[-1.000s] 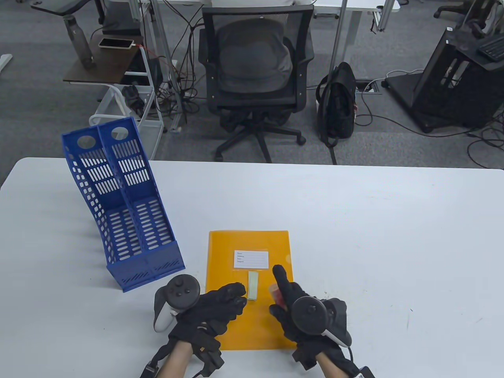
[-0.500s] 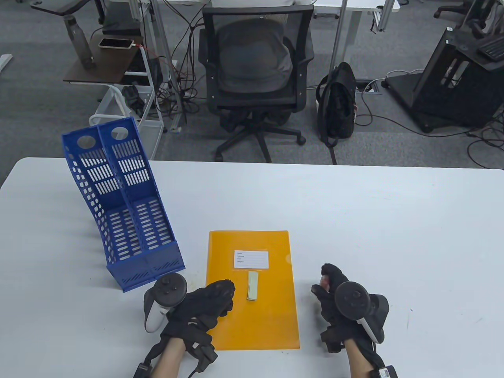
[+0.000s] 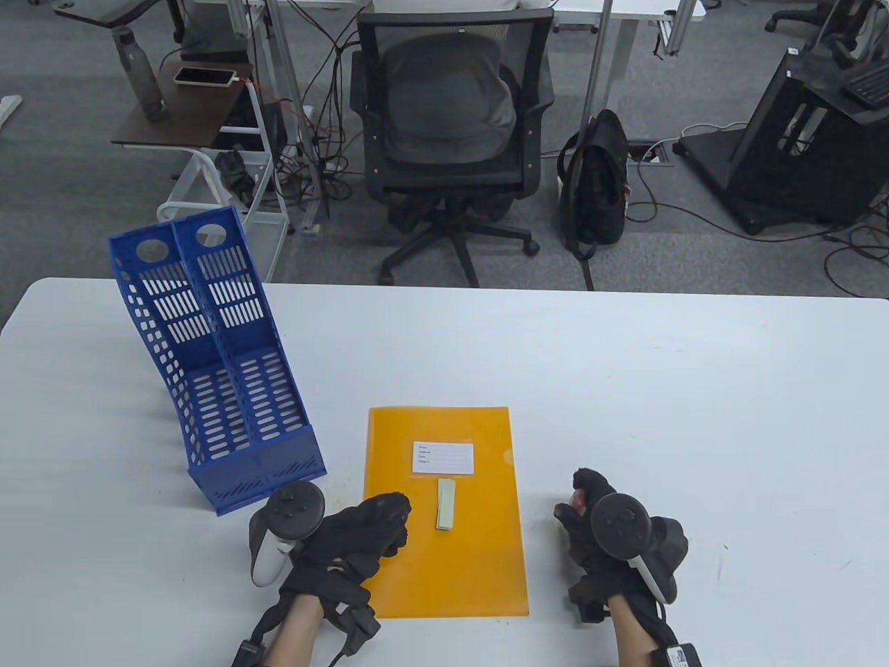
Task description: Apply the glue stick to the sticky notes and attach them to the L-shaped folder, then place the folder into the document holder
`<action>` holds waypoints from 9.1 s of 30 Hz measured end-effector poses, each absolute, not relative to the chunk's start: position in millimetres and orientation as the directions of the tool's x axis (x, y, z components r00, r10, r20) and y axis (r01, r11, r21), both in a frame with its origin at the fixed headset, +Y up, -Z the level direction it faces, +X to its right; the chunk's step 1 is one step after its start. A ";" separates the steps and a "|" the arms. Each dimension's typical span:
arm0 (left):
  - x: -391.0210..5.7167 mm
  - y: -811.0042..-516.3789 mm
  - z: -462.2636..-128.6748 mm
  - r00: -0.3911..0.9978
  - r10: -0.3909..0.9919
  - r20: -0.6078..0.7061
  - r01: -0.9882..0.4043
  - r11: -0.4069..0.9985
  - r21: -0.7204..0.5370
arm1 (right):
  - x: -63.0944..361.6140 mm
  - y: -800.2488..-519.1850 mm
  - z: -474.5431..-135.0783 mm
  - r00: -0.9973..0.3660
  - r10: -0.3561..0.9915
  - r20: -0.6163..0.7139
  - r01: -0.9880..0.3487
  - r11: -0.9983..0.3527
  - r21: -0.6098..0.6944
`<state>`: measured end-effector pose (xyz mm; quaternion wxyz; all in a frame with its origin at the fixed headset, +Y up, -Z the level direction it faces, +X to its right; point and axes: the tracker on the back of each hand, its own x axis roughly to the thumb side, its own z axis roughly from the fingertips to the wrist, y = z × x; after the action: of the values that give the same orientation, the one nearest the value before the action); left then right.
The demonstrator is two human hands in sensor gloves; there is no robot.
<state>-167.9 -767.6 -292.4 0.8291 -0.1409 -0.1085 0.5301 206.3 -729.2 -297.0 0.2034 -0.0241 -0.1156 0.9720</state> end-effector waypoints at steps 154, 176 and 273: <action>-314.9 -670.4 -315.9 0.766 0.589 -0.258 -0.479 0.790 0.382 | 91.4 -728.7 -255.3 -0.902 0.219 0.373 -0.280 -0.953 -0.117; -307.4 -672.0 -333.7 0.824 0.469 -0.317 -0.395 0.878 0.271 | 88.6 -728.4 -255.2 -0.899 0.215 0.382 -0.275 -0.956 -0.107; -180.5 -741.0 -252.8 0.938 0.244 0.247 -0.201 0.962 -0.186 | 96.5 -728.0 -256.6 -0.954 -0.038 0.299 0.036 -0.999 -0.011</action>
<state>-180.5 -741.0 -252.8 0.9812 -0.0793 -0.1348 0.1133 96.5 -728.0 -256.6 -0.0186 0.1512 -0.0026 0.9883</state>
